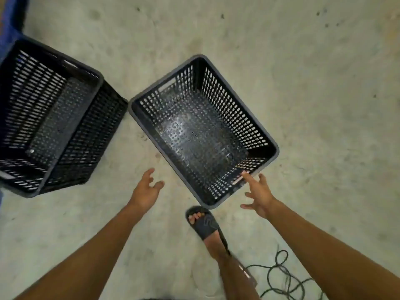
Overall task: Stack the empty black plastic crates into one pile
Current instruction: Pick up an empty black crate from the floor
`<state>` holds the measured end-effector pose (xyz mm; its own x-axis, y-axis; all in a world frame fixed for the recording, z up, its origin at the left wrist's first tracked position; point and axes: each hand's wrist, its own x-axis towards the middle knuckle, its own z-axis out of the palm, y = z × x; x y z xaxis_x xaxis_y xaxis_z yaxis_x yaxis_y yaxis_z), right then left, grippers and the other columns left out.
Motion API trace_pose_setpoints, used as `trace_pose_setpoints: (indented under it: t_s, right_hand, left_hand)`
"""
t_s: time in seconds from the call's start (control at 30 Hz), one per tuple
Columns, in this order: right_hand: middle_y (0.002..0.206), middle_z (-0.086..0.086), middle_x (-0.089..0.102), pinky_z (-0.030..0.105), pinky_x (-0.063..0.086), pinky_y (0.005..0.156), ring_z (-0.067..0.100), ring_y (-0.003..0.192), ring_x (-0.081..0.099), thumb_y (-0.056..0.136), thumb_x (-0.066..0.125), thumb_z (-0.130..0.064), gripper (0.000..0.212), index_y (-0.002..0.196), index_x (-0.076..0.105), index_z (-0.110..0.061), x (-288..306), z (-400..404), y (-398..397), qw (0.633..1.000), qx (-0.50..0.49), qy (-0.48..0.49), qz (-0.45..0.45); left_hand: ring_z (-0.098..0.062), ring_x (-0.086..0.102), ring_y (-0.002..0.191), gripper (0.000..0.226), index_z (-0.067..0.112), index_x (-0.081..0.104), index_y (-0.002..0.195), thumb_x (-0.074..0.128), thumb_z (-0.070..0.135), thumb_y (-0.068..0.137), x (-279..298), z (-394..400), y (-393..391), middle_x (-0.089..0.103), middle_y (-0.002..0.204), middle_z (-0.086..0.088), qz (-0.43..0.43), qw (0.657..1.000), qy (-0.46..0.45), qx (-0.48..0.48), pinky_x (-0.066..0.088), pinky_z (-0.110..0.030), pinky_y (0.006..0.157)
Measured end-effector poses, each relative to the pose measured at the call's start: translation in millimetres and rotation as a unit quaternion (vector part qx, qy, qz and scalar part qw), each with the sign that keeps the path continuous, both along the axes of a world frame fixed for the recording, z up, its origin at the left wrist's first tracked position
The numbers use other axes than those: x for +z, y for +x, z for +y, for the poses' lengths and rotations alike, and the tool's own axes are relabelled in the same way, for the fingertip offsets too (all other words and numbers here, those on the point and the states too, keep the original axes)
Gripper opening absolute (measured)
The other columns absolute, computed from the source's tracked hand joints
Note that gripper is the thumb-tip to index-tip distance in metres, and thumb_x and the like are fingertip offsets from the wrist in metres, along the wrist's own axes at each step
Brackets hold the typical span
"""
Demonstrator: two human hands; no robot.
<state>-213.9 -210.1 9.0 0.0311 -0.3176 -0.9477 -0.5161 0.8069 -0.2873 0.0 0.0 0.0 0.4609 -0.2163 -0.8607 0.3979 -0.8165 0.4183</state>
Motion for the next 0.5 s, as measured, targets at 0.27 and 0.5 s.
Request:
trace_pose_setpoints:
  t_s: [0.27,0.5]
  right_hand:
    - [0.117,0.006,0.06,0.057,0.055,0.081,0.024,0.095,0.064,0.088,0.056,-0.002,0.04,0.117,0.037,-0.021,-131.7,14.9,10.6,0.979,-0.161,-0.122,0.014]
    - [0.115,0.006,0.061,0.059,0.052,0.091,0.034,0.111,0.06,0.081,0.043,0.017,0.053,0.102,0.051,-0.031,-118.8,14.5,3.3,0.971,-0.214,-0.109,-0.003]
  left_hand:
    - [-0.036,0.06,0.116,0.082,0.045,0.013,0.146,0.064,0.034,0.084,-139.0,-56.3,3.2,0.051,0.144,-0.006,0.086,0.983,-0.042,0.156,0.054,-0.052,0.09]
    - [-0.033,0.058,0.115,0.094,0.031,0.036,0.142,0.052,-0.009,0.058,-145.1,-62.6,2.2,0.055,0.137,-0.008,0.125,0.951,-0.088,0.269,0.054,-0.057,0.087]
